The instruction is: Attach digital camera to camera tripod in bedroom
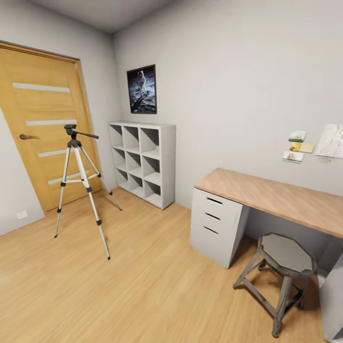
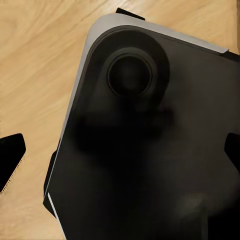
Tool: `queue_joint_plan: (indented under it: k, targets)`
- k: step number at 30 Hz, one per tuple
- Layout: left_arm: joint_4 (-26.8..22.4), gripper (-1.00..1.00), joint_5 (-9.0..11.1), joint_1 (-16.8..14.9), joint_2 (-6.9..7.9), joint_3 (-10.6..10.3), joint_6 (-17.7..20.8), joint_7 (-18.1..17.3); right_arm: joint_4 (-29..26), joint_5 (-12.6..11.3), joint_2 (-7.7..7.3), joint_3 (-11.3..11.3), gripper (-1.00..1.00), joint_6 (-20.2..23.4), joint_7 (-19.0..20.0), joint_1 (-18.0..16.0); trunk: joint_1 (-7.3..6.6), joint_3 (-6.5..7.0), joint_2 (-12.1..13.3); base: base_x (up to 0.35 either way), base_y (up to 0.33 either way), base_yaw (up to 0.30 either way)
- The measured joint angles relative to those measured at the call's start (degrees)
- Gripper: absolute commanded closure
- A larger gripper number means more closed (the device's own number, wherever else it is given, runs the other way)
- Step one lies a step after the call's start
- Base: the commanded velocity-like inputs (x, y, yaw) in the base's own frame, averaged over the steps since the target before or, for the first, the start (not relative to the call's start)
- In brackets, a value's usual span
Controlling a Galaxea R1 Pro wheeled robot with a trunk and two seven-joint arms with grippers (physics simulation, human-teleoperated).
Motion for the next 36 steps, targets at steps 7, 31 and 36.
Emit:
queue_joint_plan:
  k: [7, 31, 36]
  targets:
    - [0.0, -1.0, 0.0, 0.0, -0.07, 0.0, 0.0, 0.0, 0.0, 0.0, 0.05, 0.0, -1.0, 0.0, 0.0, 0.0, 0.0, 0.0, 0.0, 0.0, 0.0, -0.287]
    - [0.0, -1.0, 0.0, 0.0, -0.07, 0.0, 0.0, 0.0, 0.0, 0.2, -0.06, 0.1, -1.0, 0.0, 0.0, 0.0, 0.0, 0.0, 0.0, 0.0, 0.0, -0.1]
    - [-0.1, -1.0, 0.0, 0.0, -0.04, -0.1, 0.0, 0.0, -0.2, 0.2, -0.07, 0.0, -1.0, 0.0, 0.0, 0.0, 0.0, 0.01, 0.0, 0.0, 0.0, 0.0]
